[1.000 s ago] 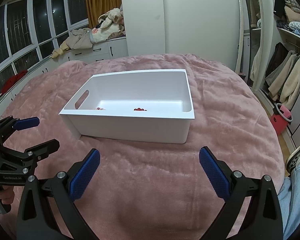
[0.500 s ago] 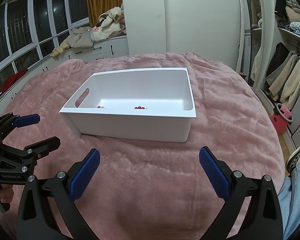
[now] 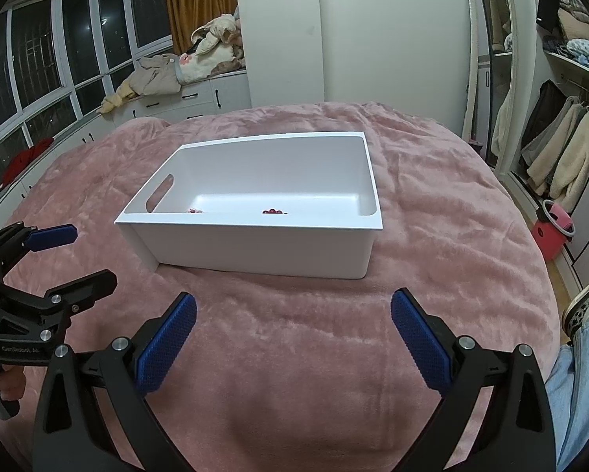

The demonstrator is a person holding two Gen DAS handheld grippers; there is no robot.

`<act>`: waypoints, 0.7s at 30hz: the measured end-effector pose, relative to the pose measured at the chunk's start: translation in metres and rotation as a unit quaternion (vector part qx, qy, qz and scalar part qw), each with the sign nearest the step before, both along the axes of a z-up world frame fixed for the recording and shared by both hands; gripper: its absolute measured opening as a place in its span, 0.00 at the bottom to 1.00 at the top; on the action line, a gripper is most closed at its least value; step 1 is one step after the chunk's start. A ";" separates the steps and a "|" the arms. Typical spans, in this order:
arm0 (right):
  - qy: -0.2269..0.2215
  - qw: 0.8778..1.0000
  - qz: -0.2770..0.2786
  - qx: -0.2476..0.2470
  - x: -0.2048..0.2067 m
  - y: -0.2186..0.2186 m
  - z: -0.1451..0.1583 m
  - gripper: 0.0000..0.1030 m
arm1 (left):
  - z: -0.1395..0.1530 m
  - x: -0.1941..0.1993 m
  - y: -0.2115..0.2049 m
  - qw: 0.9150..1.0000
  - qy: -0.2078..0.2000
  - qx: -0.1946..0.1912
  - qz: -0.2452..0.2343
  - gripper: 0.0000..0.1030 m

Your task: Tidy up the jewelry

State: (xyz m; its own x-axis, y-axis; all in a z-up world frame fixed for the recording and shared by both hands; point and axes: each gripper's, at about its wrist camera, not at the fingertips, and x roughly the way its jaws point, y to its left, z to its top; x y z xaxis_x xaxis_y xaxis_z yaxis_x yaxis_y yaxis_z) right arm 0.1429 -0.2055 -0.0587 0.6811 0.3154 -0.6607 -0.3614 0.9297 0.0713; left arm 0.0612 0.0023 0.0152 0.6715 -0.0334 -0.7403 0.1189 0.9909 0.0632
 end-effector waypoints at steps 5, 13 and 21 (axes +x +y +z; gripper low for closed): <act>0.000 1.000 0.001 0.000 0.001 -0.001 0.000 0.95 | 0.002 0.000 -0.001 1.000 0.000 0.002 0.000 0.92; -0.002 1.000 0.001 0.005 0.000 -0.004 0.000 0.95 | 0.002 -0.001 0.000 1.000 0.003 0.005 -0.004 0.92; -0.003 1.000 0.002 0.007 0.000 -0.004 0.003 0.95 | 0.001 -0.002 -0.001 1.000 0.007 0.010 -0.004 0.92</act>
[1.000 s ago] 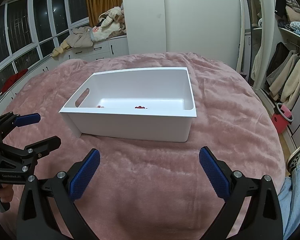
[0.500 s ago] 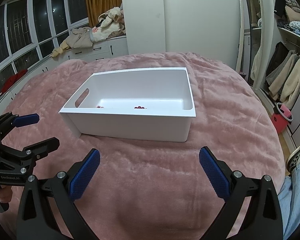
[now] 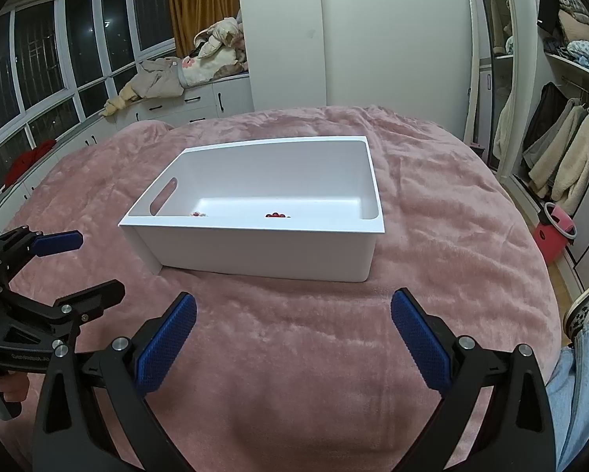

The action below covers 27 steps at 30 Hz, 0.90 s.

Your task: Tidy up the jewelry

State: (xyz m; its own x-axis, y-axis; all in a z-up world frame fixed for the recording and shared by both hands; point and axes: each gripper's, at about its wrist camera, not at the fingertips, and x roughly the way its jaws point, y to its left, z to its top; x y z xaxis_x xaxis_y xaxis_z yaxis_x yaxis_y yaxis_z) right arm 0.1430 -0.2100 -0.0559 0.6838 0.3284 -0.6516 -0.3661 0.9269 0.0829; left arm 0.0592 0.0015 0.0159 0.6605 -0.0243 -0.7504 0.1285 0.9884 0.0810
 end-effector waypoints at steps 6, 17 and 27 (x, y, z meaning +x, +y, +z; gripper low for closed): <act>-0.001 1.000 0.000 0.001 0.000 0.000 0.002 0.95 | -0.003 0.000 -0.001 1.000 0.003 0.005 0.000 0.92; -0.006 1.000 -0.001 0.004 -0.002 -0.001 0.004 0.95 | -0.004 -0.001 -0.003 1.000 0.003 0.007 0.000 0.92; -0.007 1.000 -0.001 0.004 -0.003 -0.001 0.004 0.95 | 0.000 0.001 -0.008 1.000 0.001 0.014 0.002 0.92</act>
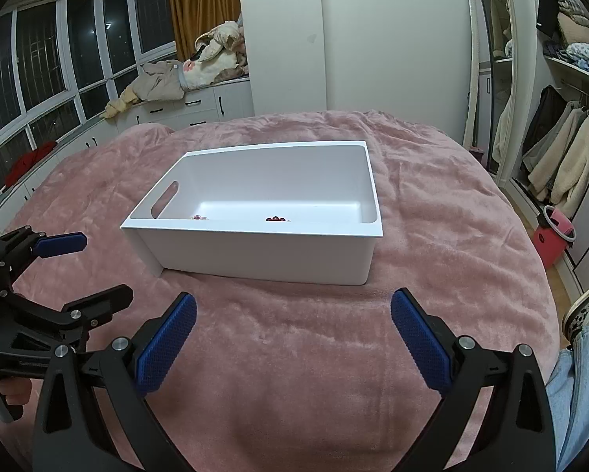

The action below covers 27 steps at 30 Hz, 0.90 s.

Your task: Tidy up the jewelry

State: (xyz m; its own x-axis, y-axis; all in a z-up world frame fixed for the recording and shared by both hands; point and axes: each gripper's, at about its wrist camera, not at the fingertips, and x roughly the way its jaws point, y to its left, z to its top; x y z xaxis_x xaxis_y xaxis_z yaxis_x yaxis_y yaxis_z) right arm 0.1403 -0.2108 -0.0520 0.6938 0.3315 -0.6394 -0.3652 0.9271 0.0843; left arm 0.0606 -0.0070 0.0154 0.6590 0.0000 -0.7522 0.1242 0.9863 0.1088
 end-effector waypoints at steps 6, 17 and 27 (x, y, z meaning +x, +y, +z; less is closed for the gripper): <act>0.000 1.000 0.000 0.000 0.000 0.000 0.000 0.95 | 0.001 0.001 -0.003 1.000 -0.001 0.006 0.009 0.92; 0.000 1.000 0.000 0.000 0.000 -0.001 0.000 0.95 | 0.001 -0.002 -0.005 1.000 -0.009 0.013 0.009 0.92; 0.001 1.000 0.000 0.000 0.000 -0.001 -0.001 0.95 | -0.002 0.000 -0.004 1.000 -0.001 0.010 0.013 0.92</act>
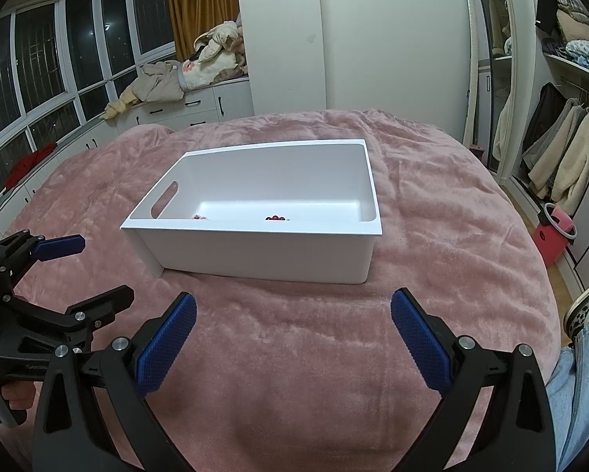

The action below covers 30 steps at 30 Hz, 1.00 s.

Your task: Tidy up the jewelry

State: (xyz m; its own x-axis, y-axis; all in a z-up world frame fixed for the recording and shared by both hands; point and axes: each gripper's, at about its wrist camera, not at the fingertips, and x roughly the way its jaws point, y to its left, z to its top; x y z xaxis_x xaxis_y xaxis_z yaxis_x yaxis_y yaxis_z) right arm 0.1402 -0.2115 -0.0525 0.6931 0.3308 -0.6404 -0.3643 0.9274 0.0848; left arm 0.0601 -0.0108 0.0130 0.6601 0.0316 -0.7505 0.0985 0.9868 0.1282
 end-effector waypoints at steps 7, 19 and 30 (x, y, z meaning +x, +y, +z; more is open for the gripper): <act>0.000 1.000 0.000 0.000 0.000 0.000 0.000 0.95 | -0.001 -0.001 0.001 1.000 0.002 -0.002 -0.002 0.92; 0.000 1.000 -0.001 0.001 0.000 0.000 0.000 0.95 | -0.002 -0.002 0.001 1.000 0.003 -0.003 -0.002 0.92; 0.002 1.000 -0.002 0.003 0.000 -0.001 -0.001 0.95 | -0.006 -0.002 -0.001 1.000 0.007 -0.003 -0.006 0.92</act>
